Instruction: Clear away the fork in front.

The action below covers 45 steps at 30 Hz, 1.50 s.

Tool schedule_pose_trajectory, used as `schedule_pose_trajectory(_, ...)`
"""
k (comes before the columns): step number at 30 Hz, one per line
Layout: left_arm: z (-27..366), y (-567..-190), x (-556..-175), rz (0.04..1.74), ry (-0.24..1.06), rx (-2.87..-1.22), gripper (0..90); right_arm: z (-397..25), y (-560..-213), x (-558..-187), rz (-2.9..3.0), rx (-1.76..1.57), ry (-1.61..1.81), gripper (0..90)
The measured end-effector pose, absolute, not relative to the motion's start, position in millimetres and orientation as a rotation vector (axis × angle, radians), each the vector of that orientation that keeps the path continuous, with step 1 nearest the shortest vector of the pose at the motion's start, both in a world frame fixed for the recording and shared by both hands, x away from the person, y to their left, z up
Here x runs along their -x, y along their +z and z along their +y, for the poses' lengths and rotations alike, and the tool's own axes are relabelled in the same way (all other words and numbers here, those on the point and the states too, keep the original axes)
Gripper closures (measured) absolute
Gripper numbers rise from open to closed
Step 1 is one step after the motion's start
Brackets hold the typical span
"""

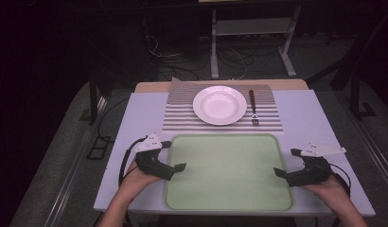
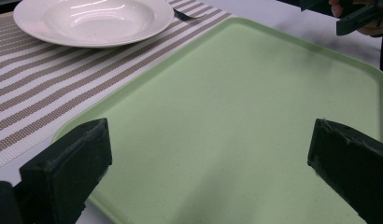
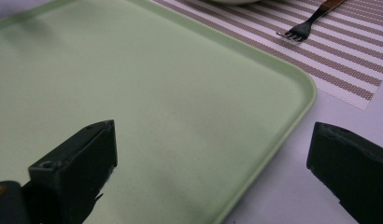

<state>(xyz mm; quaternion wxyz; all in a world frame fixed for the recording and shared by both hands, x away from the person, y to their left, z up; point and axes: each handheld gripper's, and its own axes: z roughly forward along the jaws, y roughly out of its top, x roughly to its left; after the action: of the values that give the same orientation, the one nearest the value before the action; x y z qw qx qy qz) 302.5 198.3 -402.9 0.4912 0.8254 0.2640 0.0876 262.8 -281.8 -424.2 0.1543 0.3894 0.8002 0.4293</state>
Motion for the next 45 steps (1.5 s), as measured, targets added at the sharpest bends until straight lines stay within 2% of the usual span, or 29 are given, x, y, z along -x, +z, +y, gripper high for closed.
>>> schedule_pose_trajectory(45,199.5,-405.8,-303.4,0.662,0.221,-1.998,0.0,-277.2,-413.5,-300.8,2.266,-1.164,1.252,1.9)
